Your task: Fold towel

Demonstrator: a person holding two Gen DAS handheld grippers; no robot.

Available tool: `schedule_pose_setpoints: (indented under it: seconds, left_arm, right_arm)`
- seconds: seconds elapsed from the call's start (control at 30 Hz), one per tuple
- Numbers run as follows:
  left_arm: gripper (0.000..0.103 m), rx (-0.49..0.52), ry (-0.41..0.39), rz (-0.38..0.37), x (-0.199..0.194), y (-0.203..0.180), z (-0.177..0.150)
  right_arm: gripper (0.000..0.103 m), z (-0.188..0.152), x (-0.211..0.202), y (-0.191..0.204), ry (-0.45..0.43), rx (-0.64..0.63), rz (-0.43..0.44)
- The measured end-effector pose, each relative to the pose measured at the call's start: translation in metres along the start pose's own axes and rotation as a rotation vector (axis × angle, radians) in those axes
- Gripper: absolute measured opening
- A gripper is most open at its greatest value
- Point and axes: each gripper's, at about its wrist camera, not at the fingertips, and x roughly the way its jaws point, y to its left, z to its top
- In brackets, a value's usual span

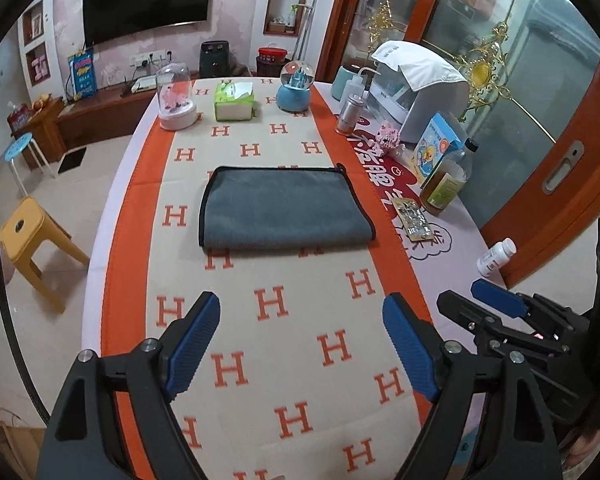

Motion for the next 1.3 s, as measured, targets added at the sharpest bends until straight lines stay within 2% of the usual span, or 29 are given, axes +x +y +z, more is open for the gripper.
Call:
schedule_pose_setpoints:
  seconds: [0.2, 0.47, 0.73, 1.3]
  left_arm:
    - [0.086, -0.025, -0.018, 0.04, -0.012, 0.001, -0.01]
    - [0.086, -0.046, -0.017, 0.088, -0.018, 0.002, -0.016]
    - [0.086, -0.069, 0.001, 0.078, -0.017, 0.002, -0.022]
    - [0.086, -0.05, 0.047, 0.076, -0.01, -0.004, -0.032]
  right_arm:
    - [0.052, -0.011, -0.007, 0.005, 0.008, 0.024, 0.001]
    - [0.052, -0.019, -0.016, 0.014, -0.016, -0.006, -0.011]
    - [0.052, -0.021, -0.022, 0.018, -0.03, -0.02, -0.028]
    - [0.052, -0.02, -0.032, 0.017, -0.07, -0.026, -0.036]
